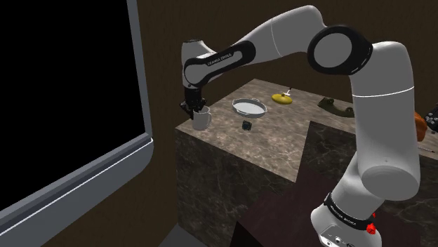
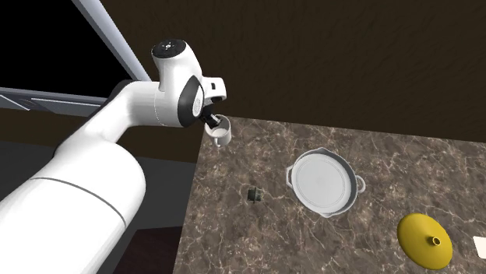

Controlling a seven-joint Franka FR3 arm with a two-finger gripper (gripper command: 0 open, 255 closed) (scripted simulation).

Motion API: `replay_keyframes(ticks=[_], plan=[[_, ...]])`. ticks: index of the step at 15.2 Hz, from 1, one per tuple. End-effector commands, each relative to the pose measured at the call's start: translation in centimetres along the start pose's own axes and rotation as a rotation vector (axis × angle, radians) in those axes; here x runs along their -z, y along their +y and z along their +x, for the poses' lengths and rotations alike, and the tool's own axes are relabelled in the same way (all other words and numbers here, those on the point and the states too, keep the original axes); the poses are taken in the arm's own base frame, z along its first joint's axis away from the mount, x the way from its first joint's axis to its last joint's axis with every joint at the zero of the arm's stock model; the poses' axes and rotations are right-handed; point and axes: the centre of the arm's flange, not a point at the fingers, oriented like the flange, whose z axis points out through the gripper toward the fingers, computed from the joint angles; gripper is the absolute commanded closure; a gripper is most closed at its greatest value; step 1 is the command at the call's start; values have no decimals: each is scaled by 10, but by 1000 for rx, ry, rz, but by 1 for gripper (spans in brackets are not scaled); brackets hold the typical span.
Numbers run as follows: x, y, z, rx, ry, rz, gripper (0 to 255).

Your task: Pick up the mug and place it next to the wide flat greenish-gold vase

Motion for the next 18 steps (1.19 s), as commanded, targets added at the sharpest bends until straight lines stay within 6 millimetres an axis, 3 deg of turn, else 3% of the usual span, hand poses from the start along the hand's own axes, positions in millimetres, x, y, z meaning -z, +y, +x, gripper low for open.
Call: replay_keyframes(ticks=[1,18], plan=[[10,1,1,0,0,0,255],[100,7,5,0,0,0,255]])
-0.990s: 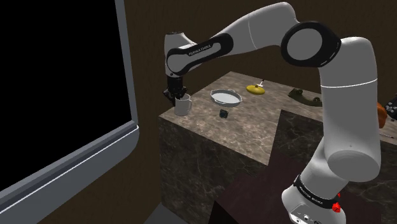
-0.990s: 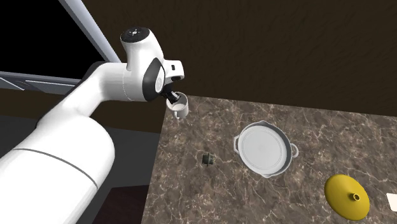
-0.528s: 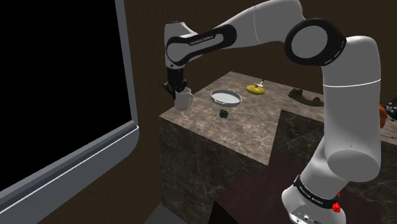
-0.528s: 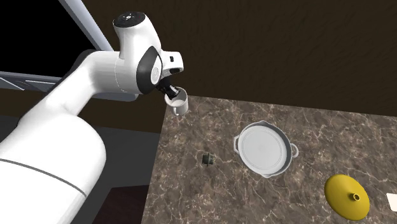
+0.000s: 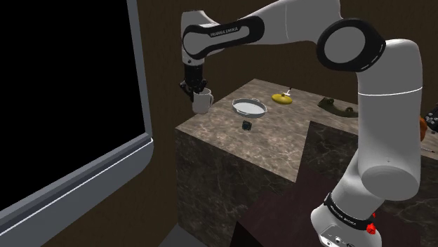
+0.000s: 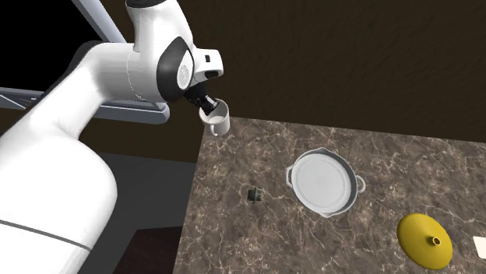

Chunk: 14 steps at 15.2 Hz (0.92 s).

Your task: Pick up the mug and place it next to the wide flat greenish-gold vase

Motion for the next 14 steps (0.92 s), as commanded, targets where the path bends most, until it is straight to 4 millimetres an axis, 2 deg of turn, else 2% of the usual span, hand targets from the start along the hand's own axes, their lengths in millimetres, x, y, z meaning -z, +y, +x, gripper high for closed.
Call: replay_keyframes(ticks=[1,12,14], plan=[[11,1,-1,0,0,0,255],[68,5,2,0,0,0,255],[66,31,-2,0,0,0,255]])
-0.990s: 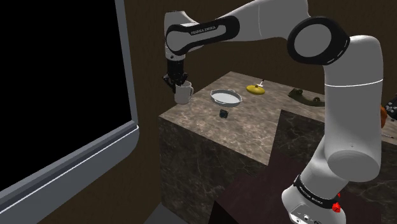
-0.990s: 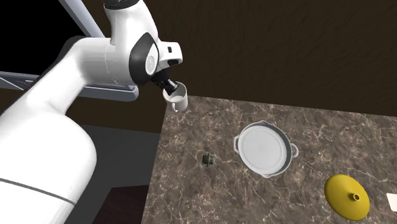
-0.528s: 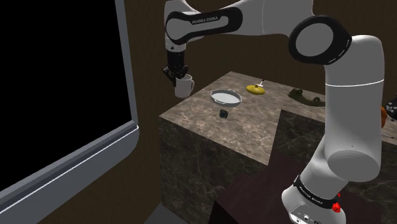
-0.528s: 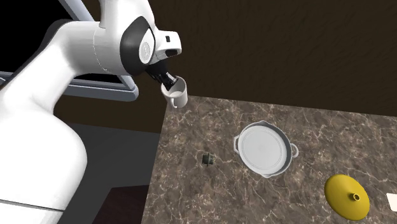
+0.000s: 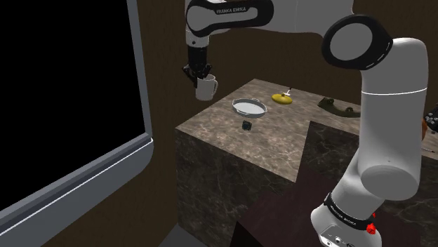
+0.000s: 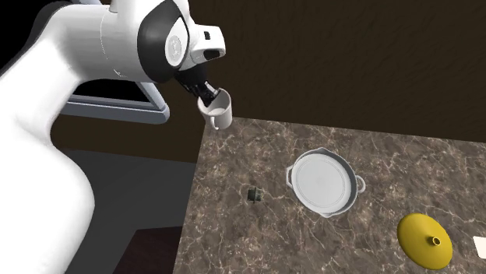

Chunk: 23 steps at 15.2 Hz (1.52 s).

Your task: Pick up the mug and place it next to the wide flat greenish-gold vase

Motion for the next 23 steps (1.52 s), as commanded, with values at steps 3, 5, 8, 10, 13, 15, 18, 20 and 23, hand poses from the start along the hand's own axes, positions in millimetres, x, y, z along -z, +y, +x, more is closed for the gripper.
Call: replay_keyframes(ticks=[3,5,8,10,13,15,18,20,23], plan=[[-2,51,-9,0,0,0,255],[-3,77,-13,0,0,0,255],[-6,116,-19,0,0,0,255],[-7,142,-23,0,0,0,255],[-9,181,-29,0,0,0,255],[-11,207,-33,0,0,0,255],[-13,246,-39,0,0,0,255],[-14,272,-43,0,0,0,255],[-17,311,-49,0,0,0,255]])
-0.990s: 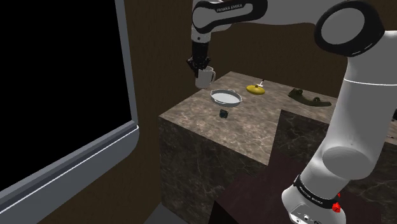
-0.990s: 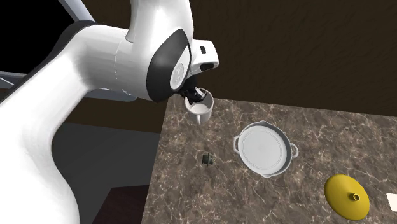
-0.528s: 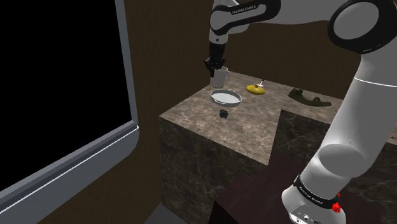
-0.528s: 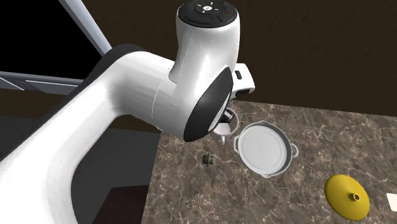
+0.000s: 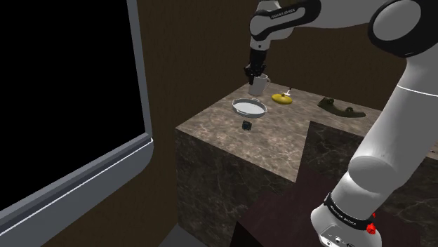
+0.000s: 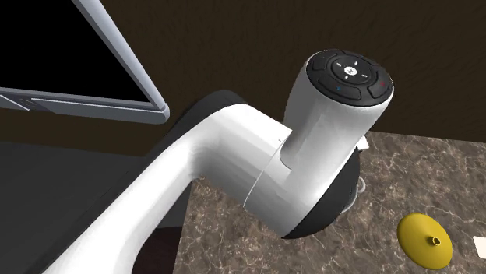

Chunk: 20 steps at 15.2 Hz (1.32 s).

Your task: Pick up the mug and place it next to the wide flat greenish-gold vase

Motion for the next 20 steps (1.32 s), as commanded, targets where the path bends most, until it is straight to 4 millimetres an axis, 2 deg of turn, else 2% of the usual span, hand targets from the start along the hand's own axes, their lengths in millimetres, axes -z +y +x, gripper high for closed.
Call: replay_keyframes(ticks=[1,20], plan=[[2,29,-3,1,0,0,255],[-13,276,-42,1,0,0,255]])
